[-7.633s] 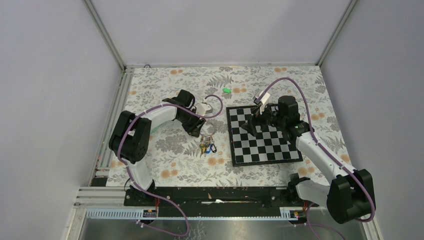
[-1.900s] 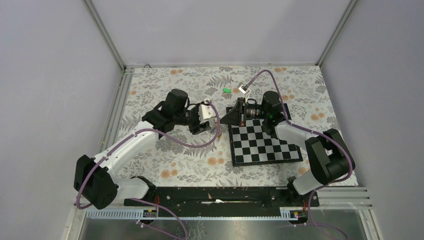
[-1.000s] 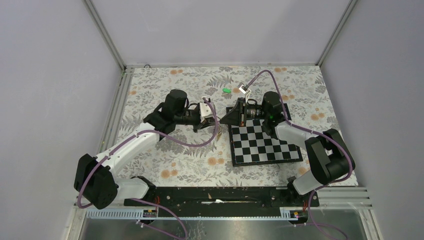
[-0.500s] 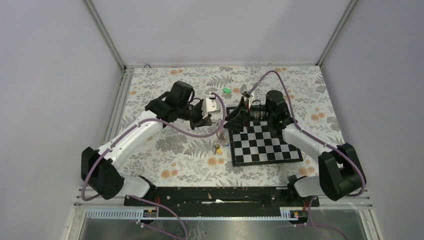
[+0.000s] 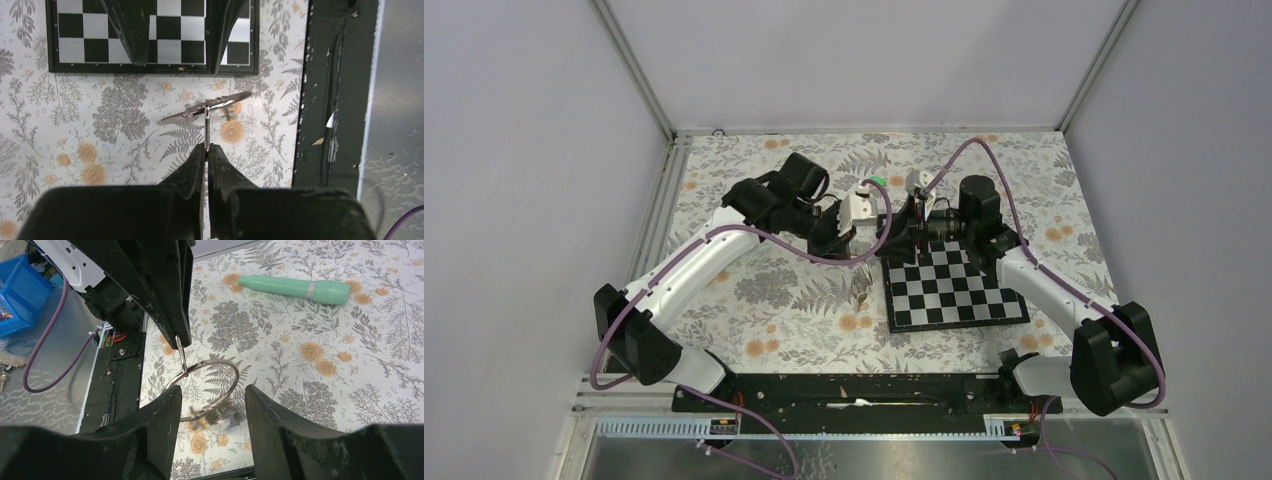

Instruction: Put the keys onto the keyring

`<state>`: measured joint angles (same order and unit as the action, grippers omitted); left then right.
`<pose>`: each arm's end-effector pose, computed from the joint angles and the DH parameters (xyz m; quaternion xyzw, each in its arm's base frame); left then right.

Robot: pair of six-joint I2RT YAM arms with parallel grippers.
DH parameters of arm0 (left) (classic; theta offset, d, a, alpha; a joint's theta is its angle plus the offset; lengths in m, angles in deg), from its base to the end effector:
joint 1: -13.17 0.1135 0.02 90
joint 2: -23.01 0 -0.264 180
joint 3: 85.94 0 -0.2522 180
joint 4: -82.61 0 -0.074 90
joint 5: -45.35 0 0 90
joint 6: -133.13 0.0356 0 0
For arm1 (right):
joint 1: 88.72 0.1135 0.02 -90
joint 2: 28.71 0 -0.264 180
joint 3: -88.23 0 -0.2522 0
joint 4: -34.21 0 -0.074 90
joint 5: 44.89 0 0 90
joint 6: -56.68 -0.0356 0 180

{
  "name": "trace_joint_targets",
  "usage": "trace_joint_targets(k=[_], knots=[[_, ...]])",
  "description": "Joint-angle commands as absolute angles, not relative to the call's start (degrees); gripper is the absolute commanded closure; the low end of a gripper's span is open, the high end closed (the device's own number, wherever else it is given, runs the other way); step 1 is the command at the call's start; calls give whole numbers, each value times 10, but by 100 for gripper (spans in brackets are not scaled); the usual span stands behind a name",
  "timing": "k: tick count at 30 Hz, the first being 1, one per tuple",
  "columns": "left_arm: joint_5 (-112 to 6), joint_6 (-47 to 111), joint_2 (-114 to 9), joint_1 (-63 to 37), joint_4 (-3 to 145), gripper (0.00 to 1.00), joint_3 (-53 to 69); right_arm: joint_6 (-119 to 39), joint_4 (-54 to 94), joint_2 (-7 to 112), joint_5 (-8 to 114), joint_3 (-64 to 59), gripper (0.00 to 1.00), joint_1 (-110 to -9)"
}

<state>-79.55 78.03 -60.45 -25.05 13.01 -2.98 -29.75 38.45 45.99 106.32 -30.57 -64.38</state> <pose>0.2174 -0.1971 0.3494 0.6138 0.6806 -0.2947 0.2703 0.2473 0.1461 0.2946 -0.4782 0.5569 0.4820 0.4784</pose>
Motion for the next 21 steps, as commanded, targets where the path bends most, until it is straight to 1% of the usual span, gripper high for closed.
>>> trace_joint_targets(k=[1, 4, 9, 17, 21], knots=[[-858, 732, -600, -252, 163, 100, -63, -315, 431, 442, 1091, -310, 43, -633], [-867, 725, -606, -253, 169, 100, -61, -330, 455, 442, 1100, -313, 43, -625], [-869, 723, -615, -253, 170, 100, -57, -330, 453, 441, 1103, -312, 44, -618], [-868, 715, -618, -253, 178, 100, -56, -318, 442, 447, 1101, -318, 52, -611], [-864, 713, -614, -253, 188, 100, -50, -323, 448, 454, 1093, -320, 52, -601]])
